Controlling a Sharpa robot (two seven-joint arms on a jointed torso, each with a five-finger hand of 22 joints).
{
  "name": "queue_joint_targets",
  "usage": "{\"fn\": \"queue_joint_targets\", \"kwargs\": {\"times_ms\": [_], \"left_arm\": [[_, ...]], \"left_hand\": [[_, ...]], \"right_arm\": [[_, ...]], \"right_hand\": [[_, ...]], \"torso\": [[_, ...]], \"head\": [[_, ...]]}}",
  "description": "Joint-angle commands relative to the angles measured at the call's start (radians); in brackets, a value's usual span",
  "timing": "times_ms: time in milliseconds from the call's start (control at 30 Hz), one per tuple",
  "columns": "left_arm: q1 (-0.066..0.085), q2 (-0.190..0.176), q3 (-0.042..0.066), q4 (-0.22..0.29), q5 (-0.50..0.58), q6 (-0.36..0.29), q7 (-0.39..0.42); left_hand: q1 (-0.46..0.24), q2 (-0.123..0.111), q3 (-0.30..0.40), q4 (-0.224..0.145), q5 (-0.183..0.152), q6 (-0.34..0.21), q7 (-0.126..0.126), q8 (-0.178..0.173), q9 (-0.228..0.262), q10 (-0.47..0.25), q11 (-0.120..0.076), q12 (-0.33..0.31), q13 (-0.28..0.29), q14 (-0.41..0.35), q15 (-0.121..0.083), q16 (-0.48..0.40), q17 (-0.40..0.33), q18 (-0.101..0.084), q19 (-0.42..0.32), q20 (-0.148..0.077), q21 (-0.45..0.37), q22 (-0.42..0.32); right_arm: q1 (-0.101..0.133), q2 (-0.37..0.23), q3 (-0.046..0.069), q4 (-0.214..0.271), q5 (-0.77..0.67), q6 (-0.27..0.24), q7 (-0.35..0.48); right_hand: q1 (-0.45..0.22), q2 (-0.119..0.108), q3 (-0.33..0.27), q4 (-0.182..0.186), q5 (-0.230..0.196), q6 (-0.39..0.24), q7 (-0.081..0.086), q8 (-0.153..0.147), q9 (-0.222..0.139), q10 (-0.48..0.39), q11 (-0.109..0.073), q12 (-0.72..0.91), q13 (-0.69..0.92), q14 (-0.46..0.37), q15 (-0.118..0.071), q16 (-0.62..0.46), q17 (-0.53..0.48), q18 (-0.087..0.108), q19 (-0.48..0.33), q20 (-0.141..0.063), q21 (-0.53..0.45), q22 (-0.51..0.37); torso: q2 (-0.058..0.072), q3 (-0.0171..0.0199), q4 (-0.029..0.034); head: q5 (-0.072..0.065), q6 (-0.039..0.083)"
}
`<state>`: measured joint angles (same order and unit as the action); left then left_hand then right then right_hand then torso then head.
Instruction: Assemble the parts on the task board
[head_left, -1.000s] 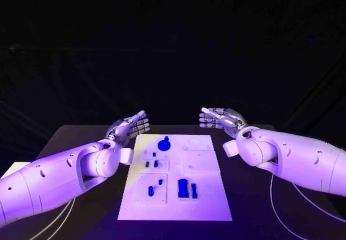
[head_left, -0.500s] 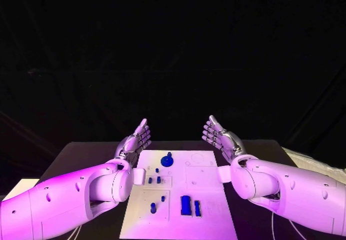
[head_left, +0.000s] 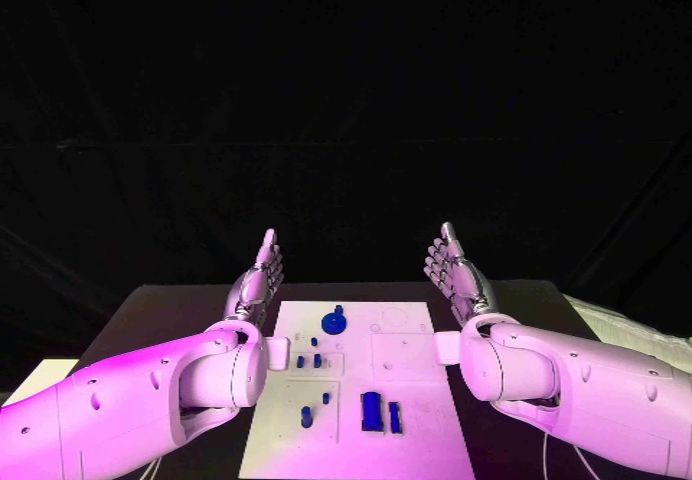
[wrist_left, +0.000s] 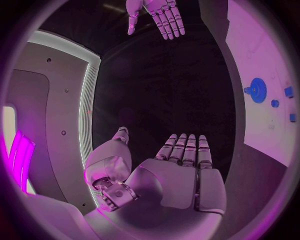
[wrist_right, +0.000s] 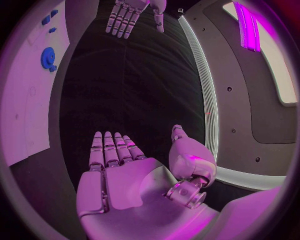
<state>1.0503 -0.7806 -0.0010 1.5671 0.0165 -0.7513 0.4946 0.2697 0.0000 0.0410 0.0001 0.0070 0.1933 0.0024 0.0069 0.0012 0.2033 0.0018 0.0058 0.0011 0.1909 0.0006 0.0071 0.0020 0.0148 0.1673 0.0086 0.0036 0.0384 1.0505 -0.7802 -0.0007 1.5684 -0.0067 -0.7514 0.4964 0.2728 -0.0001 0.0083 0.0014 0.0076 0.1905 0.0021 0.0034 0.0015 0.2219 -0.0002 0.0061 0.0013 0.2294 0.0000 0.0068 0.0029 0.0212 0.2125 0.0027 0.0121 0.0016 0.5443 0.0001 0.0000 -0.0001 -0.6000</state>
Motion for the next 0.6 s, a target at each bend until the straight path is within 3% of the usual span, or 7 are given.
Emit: {"fn": "queue_joint_targets", "kwargs": {"times_ms": [33,433,467,500,533,600], "left_arm": [[0.0,0.001,0.001,0.003,-0.017,-0.019,0.025],[0.0,0.001,0.001,0.003,-0.017,-0.019,0.025],[0.0,0.001,0.001,0.003,-0.017,-0.019,0.025],[0.0,0.001,0.001,0.003,-0.017,-0.019,0.025],[0.0,0.001,0.001,0.003,-0.017,-0.019,0.025],[0.0,0.001,0.001,0.003,-0.017,-0.019,0.025]], "left_hand": [[-0.086,0.0,-0.041,0.0,-0.007,-0.061,-0.002,-0.007,-0.001,-0.064,-0.002,-0.006,-0.001,-0.06,-0.001,-0.007,-0.002,-0.015,-0.053,-0.009,-0.004,-0.038],[-0.158,0.0,-0.041,0.0,-0.007,-0.113,-0.002,-0.007,-0.001,-0.119,-0.002,-0.006,-0.001,-0.11,-0.001,-0.007,-0.002,-0.015,-0.096,-0.009,-0.004,-0.038],[-0.18,0.0,-0.041,0.0,-0.007,-0.193,-0.002,-0.007,-0.001,-0.203,-0.002,-0.006,-0.001,-0.191,-0.001,-0.007,-0.002,-0.015,-0.167,-0.009,-0.004,-0.038],[-0.195,0.0,-0.041,0.0,-0.007,-0.193,-0.002,-0.007,-0.001,-0.203,-0.002,-0.006,-0.001,-0.191,-0.001,-0.007,-0.002,-0.015,-0.167,-0.009,-0.004,-0.038],[-0.27,0.0,-0.041,0.0,-0.007,-0.193,-0.002,-0.007,-0.001,-0.203,-0.002,-0.006,-0.001,-0.191,-0.001,-0.007,-0.002,-0.015,-0.167,-0.009,-0.004,-0.038],[-0.27,0.0,-0.041,0.0,-0.007,-0.193,-0.002,-0.007,-0.001,-0.203,-0.002,-0.006,-0.001,-0.191,-0.001,-0.007,-0.002,-0.015,-0.167,-0.009,-0.004,-0.038]], "right_arm": [[0.0,0.0,0.001,0.002,0.007,-0.019,0.024],[0.0,0.0,0.001,0.002,0.007,-0.019,0.024],[0.0,0.0,0.001,0.002,0.007,-0.019,0.024],[0.0,0.0,0.001,0.002,0.007,-0.019,0.024],[0.0,0.0,0.001,0.002,0.007,-0.019,0.024],[0.0,0.0,0.001,0.002,0.007,-0.019,0.024]], "right_hand": [[-0.088,0.0,-0.008,-0.001,-0.008,-0.061,-0.002,-0.003,-0.002,-0.071,0.0,-0.006,-0.001,-0.074,0.0,-0.007,-0.003,-0.021,-0.068,-0.003,-0.012,-0.002],[-0.164,0.0,-0.008,-0.001,-0.008,-0.113,-0.002,-0.003,-0.002,-0.134,0.0,-0.006,-0.001,-0.141,0.0,-0.007,-0.003,-0.021,-0.129,-0.003,-0.012,-0.002],[-0.185,0.0,-0.008,-0.001,-0.008,-0.19,-0.002,-0.003,-0.002,-0.15,0.0,-0.006,-0.001,-0.157,0.0,-0.007,-0.003,-0.021,-0.213,-0.003,-0.012,-0.002],[-0.197,0.0,-0.008,-0.001,-0.008,-0.19,-0.002,-0.003,-0.002,-0.222,0.0,-0.006,-0.001,-0.229,0.0,-0.007,-0.003,-0.021,-0.213,-0.003,-0.012,-0.002],[-0.273,0.0,-0.008,-0.001,-0.008,-0.19,-0.002,-0.003,-0.002,-0.222,0.0,-0.006,-0.001,-0.229,0.0,-0.007,-0.003,-0.021,-0.213,-0.003,-0.012,-0.002],[-0.273,0.0,-0.008,-0.001,-0.008,-0.19,-0.002,-0.003,-0.002,-0.222,0.0,-0.006,-0.001,-0.229,0.0,-0.007,-0.003,-0.021,-0.213,-0.003,-0.012,-0.002]], "torso": [[0.0,-0.0001,0.0],[0.0,-0.0001,0.0],[0.0,-0.0001,0.0],[0.0,-0.0001,0.0],[0.0,-0.0001,0.0],[0.0,-0.0001,0.0]], "head": [[0.0,0.0],[0.0,0.0],[0.0,0.0],[0.0,0.0],[0.0,0.0],[0.0,0.0]]}}
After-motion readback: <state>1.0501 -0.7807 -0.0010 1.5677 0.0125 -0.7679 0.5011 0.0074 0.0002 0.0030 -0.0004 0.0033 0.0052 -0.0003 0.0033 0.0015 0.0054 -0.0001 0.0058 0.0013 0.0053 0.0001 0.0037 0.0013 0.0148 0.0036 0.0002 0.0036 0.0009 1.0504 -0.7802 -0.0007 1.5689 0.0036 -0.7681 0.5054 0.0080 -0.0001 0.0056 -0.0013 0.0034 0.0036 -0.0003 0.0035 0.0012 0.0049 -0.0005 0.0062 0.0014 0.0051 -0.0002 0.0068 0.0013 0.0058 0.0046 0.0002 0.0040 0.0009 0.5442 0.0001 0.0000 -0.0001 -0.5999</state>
